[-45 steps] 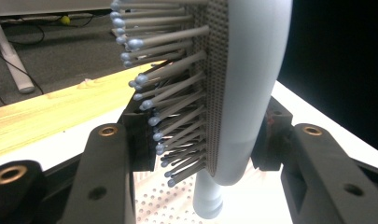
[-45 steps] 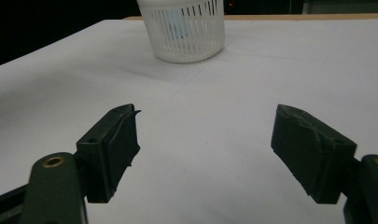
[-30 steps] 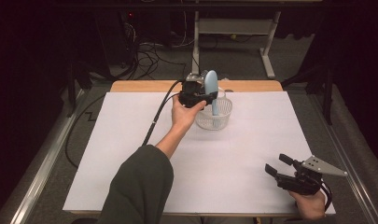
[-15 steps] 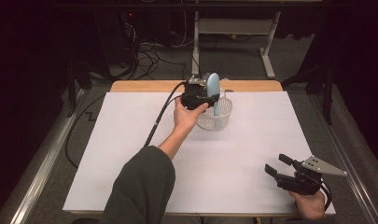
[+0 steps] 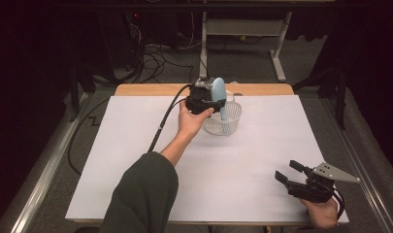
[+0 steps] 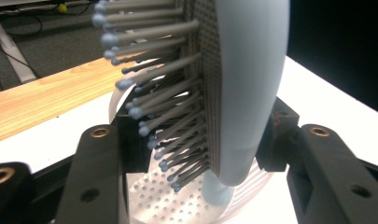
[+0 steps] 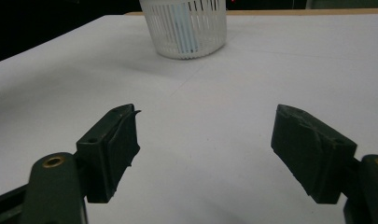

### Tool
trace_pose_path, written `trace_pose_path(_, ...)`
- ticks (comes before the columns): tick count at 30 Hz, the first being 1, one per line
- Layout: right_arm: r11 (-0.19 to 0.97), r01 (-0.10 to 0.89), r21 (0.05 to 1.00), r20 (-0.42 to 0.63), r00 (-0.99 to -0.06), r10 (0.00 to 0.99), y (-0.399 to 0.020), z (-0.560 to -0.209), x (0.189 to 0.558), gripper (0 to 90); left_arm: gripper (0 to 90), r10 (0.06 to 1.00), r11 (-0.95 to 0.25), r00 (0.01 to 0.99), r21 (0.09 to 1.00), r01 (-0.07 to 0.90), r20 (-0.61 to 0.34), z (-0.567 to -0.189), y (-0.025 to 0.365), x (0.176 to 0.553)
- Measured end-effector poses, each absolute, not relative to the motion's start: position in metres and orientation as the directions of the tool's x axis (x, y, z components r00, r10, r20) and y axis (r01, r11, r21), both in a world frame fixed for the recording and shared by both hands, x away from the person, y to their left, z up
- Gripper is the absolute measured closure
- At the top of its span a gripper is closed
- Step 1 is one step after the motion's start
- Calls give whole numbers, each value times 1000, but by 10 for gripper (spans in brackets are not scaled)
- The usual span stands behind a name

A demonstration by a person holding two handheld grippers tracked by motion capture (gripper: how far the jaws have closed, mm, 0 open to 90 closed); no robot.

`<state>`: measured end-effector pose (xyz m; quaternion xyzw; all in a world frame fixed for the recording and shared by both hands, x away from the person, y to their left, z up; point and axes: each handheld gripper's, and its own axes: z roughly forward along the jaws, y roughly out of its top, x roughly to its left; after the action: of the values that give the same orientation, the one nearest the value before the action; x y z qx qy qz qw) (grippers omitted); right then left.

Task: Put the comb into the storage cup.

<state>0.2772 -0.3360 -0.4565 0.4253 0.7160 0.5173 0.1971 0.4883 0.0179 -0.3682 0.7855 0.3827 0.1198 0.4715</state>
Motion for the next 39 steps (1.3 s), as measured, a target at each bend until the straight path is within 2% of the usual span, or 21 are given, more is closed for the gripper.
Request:
trace_pose_path(9, 108, 408, 907, 154, -557, 816, -336, -457, 278, 235, 432, 724, -283, 673, 823, 493, -154, -366, 24, 488)
trace_pose_path(25, 109, 408, 907, 152, -556, 817, -335, -457, 277, 237, 338, 756, -268, 630, 792, 548, -180, -371, 41, 493)
trace_pose_path(39, 111, 406, 907, 149, -556, 818, -336, -457, 277, 237, 306, 763, -276, 616, 764, 584, -195, -376, 49, 495)
